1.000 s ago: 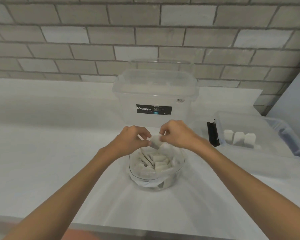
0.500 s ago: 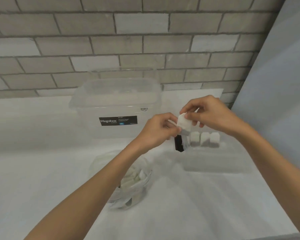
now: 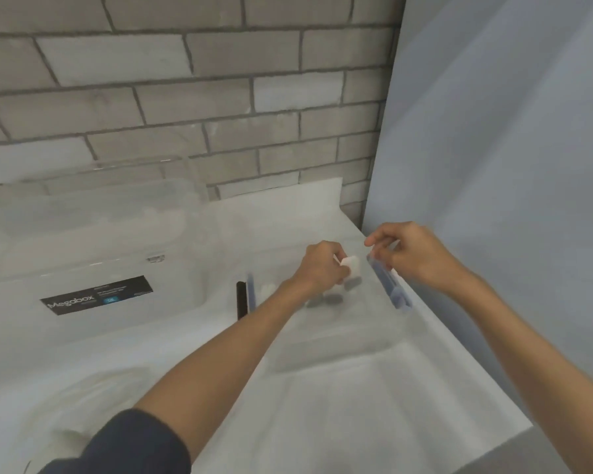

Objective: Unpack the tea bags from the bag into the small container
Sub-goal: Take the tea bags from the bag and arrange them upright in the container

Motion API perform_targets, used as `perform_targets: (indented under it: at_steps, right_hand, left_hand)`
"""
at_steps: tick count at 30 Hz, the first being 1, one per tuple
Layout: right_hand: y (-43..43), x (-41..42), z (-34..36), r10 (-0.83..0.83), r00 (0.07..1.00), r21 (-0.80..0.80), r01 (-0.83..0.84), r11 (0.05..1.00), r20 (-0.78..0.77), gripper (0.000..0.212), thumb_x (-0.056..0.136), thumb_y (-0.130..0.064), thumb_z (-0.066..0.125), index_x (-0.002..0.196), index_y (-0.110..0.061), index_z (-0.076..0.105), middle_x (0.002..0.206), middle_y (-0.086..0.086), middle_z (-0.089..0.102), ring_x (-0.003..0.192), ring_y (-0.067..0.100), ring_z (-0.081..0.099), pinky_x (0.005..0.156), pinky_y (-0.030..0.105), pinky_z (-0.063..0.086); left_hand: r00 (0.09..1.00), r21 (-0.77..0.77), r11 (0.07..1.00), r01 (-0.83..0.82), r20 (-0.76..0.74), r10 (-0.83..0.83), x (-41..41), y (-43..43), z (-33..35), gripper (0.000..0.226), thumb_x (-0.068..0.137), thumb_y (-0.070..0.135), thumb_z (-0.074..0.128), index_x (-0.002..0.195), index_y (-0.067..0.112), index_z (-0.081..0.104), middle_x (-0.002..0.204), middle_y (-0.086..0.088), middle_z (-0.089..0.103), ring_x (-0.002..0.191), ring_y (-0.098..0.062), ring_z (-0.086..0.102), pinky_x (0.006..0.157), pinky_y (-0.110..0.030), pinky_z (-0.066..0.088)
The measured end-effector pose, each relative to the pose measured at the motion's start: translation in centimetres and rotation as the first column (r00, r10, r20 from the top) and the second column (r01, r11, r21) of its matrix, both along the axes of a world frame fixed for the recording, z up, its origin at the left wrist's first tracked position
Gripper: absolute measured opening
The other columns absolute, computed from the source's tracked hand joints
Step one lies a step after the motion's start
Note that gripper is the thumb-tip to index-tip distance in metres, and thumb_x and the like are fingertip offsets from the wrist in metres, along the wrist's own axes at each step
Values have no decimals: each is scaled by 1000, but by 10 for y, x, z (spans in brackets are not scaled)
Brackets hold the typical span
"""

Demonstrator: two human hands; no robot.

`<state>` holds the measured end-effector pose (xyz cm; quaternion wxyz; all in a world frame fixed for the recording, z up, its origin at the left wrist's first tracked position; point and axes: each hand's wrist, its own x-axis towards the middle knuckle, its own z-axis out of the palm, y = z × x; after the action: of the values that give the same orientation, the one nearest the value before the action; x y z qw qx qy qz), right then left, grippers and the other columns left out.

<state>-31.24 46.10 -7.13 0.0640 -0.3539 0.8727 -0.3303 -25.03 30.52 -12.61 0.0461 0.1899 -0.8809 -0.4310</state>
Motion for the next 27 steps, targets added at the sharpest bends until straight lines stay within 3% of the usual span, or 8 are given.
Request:
perform_targets:
  at_steps: [5,9,11,15,21,23,27]
  right_hand:
    - [15,-18,-17,-24,1000,52,24,998,2,18,87,-8,58,91,-22,70,88,-1,69,67,7,56,80,27,49]
    - [17,-27,-28,-22,1000,40,21,999,18,20,87,-11,59,87,-28,68,88,-3,68,65,1,54,78,27,50]
    - [15,-30,-31,-17,1000,42,16,999,23,22,87,-11,58,85,-31,66,87,-4,67,64,-1,54,76,26,49]
    - [12,-33,-35,-19,999,62,17,998,26,23,86,-11,58,86,-32,67,88,-4,68,63,-2,53,76,26,50]
    - [9,-33,-33,-17,1000,66,16,998,24,20,86,-11,58,91,-27,70,86,-4,68,62,-2,53,77,27,51]
    - [10,-33,-33,-18,1000,72,16,997,22,20,86,-12,59,93,-27,70,86,-5,67,64,1,55,77,28,51]
    - [11,-33,-27,-25,1000,88,27,996,-18,18,88,-15,59,98,-25,70,89,-5,66,77,14,57,78,28,48]
  left_hand:
    - [991,-145,986,77,120,-59,-30,10,-28,9,83,9,62,90,6,66,93,-16,68,86,-30,67,72,-31,54]
    - [981,-268,955,128,179,-81,-39,12,-39,5,85,7,61,82,11,59,102,-19,64,86,-34,67,80,-37,55]
    - [970,-357,918,175,220,-100,-40,14,-39,5,87,7,61,92,7,62,108,-18,61,91,-35,65,82,-36,53]
    - [931,-578,751,319,341,-132,-40,17,-34,24,92,10,57,116,5,57,120,-18,55,105,-37,59,83,-37,46]
    - [890,-788,416,455,409,-200,-33,20,-22,38,97,23,52,130,7,43,123,-13,54,108,-33,60,80,-37,44]
    - [898,-819,369,439,381,-221,-31,19,-18,45,96,26,52,135,8,39,123,-11,51,103,-32,63,72,-35,42]
    - [932,-852,397,341,251,-262,-22,13,-5,39,96,20,49,133,11,41,124,-10,46,91,-32,65,61,-33,38]
